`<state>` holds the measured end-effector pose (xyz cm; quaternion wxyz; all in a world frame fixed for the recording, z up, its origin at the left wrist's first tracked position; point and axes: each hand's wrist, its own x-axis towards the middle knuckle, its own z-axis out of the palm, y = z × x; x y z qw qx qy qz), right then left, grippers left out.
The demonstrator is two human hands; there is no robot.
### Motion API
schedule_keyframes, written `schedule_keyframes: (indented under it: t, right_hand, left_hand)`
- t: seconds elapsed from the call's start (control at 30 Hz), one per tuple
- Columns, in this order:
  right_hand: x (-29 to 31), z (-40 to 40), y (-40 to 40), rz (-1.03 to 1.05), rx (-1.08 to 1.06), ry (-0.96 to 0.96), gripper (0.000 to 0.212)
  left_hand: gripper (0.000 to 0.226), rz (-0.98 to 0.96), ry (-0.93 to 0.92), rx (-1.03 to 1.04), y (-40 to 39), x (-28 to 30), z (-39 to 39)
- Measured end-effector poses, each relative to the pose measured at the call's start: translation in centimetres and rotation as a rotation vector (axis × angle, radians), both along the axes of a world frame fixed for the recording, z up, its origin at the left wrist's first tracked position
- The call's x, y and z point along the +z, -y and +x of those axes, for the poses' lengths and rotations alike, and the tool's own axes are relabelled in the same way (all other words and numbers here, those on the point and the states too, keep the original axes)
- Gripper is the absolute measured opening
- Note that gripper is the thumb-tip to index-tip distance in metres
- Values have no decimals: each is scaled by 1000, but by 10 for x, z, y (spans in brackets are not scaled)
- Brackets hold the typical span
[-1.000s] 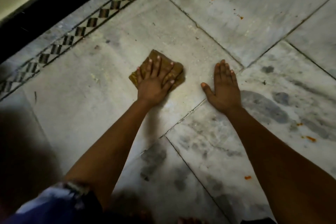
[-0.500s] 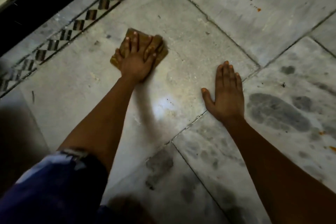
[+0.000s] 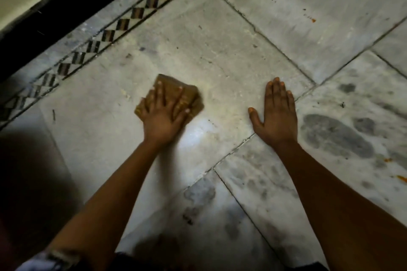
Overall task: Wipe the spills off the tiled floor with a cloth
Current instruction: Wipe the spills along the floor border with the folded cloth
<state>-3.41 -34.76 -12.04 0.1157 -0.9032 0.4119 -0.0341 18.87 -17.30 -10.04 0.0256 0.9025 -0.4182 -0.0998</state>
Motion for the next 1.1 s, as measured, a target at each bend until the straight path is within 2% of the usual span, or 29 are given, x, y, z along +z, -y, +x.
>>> schedule_keyframes:
  t: [0.07, 0.13, 0.27, 0.4, 0.5, 0.6, 0.73, 0.87, 0.97, 1.1]
  right_hand:
    - [0, 0, 0, 2, 2, 4, 78]
    - [0, 0, -1, 6, 4, 5, 77]
    - [3, -1, -1, 39, 9, 6, 76]
    - [13, -3, -6, 137, -2, 55, 69]
    - [25, -14, -13, 136, 45, 99, 65]
    - [40, -31, -17, 108, 101, 117, 66]
    - [72, -59, -9, 48, 62, 177, 64]
    - [105, -81, 9, -34, -7, 222, 61]
    - [126, -91, 22, -85, -23, 215, 61]
    - [142, -105, 37, -137, -33, 204, 62]
  left_hand:
    - [64, 18, -22, 154, 15, 3, 20]
    - [67, 39, -33, 193, 36, 8, 27]
    - [77, 95, -24, 75, 39, 13, 11]
    - [58, 76, 17, -25, 19, 20, -15]
    - [46, -91, -55, -40, 8, 28, -30]
    - [36, -379, -265, 95, 5, 48, -43]
    - [25, -717, -880, 283, 40, 93, -70]
    - [25, -859, -1300, 360, 86, 137, -92]
    - [31, -891, -1456, 354, 113, 166, -98]
    - [37, -824, -1454, 372, 143, 203, -105]
